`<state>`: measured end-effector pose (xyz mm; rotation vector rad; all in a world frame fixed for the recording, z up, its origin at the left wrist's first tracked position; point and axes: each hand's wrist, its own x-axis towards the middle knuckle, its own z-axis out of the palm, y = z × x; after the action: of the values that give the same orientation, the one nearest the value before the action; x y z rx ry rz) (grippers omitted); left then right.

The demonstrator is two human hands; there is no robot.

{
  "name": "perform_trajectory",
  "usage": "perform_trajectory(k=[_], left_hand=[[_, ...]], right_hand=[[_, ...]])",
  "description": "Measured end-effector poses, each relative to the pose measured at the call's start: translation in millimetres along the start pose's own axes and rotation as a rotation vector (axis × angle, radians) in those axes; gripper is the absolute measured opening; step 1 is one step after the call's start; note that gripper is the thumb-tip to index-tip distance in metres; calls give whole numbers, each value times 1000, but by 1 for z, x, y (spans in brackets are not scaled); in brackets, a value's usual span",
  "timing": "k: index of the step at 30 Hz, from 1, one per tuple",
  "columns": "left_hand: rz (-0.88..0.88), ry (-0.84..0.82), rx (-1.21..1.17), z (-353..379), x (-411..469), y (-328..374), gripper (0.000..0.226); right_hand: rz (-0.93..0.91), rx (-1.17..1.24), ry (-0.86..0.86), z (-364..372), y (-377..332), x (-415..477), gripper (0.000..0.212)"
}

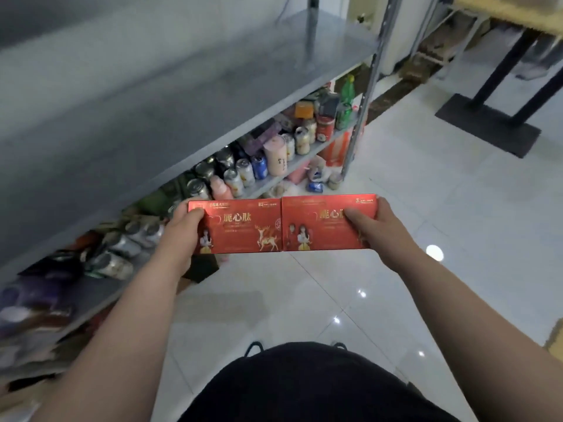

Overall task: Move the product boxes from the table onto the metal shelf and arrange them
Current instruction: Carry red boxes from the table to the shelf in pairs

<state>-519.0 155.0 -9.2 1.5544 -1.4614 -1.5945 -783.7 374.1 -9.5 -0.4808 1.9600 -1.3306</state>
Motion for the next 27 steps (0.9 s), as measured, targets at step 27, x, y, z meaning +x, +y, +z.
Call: perform_trajectory(k=[27], left_hand=[[570, 768, -193, -331, -91, 168, 32]], right_hand=[[-797, -40, -557, 304, -371, 13, 55]])
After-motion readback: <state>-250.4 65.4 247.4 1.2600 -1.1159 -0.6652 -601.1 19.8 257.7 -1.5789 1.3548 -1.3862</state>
